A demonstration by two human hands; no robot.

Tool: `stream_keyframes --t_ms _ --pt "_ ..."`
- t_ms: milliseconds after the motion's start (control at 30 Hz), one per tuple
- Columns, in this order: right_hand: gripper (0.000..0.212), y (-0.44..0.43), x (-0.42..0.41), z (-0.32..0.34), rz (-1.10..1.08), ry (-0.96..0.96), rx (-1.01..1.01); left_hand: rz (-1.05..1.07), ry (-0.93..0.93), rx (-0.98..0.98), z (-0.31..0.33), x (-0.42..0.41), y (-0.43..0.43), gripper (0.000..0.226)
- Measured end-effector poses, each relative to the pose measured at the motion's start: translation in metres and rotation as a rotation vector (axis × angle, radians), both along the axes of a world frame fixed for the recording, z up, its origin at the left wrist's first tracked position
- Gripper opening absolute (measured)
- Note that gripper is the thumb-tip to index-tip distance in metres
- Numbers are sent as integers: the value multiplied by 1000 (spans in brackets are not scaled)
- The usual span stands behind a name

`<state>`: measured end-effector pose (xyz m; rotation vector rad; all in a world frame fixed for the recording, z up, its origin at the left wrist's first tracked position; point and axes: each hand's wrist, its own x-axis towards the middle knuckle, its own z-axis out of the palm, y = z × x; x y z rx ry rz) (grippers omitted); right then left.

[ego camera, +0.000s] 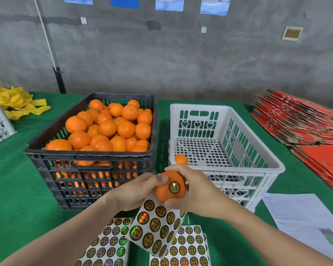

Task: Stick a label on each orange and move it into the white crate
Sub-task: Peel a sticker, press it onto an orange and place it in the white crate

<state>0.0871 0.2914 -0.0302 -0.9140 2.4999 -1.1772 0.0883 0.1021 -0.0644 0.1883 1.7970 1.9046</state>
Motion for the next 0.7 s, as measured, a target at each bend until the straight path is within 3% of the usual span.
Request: stream_keyframes --t_ms 100,200,267,367,433,533,700 --pt "62 6 -20 22 -148 22 -155 42 11 21 12 -6 -4 70" --pt "55 27 -80 40 -385 24 -227 123 97 12 24 -12 -12 30" --pt "54 43 -125 36 -463 -16 -31 139 113 47 29 -17 -19 63" --pt "55 56 -168 9 -371 -150 479 151 144 119 35 -23 -22 101" --pt "56 58 -184 -11 -249 -192 817 154 137 143 40 -27 -20 85" --pt "53 58 -196 -28 -126 -231 1155 165 127 89 46 -30 -15 57" --pt "48 59 -198 -42 -128 -132 1352 278 34 121 47 -35 -11 47"
